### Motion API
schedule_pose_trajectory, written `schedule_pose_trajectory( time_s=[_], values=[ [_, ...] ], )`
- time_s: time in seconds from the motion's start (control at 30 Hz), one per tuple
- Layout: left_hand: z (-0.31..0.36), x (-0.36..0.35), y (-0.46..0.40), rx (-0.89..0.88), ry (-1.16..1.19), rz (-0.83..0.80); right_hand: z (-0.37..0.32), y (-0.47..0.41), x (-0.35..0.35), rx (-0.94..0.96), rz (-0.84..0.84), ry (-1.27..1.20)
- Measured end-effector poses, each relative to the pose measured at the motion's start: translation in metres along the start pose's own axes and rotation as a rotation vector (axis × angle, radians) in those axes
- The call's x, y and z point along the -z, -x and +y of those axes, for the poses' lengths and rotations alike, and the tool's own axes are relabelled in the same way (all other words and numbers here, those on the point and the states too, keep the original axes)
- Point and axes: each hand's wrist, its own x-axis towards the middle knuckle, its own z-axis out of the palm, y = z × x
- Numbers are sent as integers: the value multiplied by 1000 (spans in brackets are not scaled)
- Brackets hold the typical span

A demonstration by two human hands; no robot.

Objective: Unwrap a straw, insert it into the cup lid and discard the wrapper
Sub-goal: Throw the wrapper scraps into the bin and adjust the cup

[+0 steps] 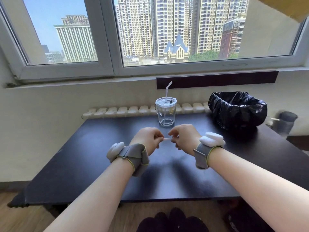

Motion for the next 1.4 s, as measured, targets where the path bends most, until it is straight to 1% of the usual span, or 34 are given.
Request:
schedule_pose_trajectory(
  time_s=[0.07, 0.1, 0.2, 0.33, 0.4, 0.47, 0.57, 0.63, 0.7, 0.77, 0.83, 0.93, 1.03, 1.13, 1.23, 1.33, 1.4],
  values=[
    [3, 1, -1, 23, 164, 19, 0, 0, 2, -11, 25, -67],
    [4, 2, -2, 34, 253, 31, 0, 0, 4, -34, 32, -142],
    [9, 4, -1, 57, 493, 68, -1, 1, 10, -131, 10, -490],
    [11, -4, 0, 82, 578, 127, -3, -1, 11, -330, 5, -1037],
    [16, -11, 1, 114, 633, 108, -4, -2, 8, -400, 5, -1201],
    [22, -17, 3, 124, 675, 103, -3, -5, 3, -446, 33, -1269],
    [30, -22, 5, 102, 683, 125, -2, -7, -4, -476, 122, -1201],
    [35, -24, 6, 138, 761, 104, -2, -6, -6, -424, 208, -1140],
    [42, -23, 7, 228, 936, 22, -2, -5, -7, -327, 297, -1086],
    [47, -21, 9, 293, 1118, -89, -2, -5, -8, -251, 356, -952],
    [49, -19, 10, 303, 1242, -182, -2, -7, -9, -222, 382, -799],
    [46, -21, 10, 294, 1340, -237, -2, -8, -10, -221, 383, -731],
    [42, -24, 5, 308, 1319, -208, -3, -7, -7, -218, 377, -713],
    [40, -27, 3, 353, 1290, -170, 1, -8, -5, -224, 320, -739],
    [39, -25, 3, 394, 1327, -198, 3, -9, -4, -223, 291, -690],
    [39, -21, 6, 416, 1359, -266, 2, -8, -1, -201, 340, -559],
    [39, -21, 9, 431, 1316, -292, 1, -6, 1, -168, 394, -478]
  ],
)
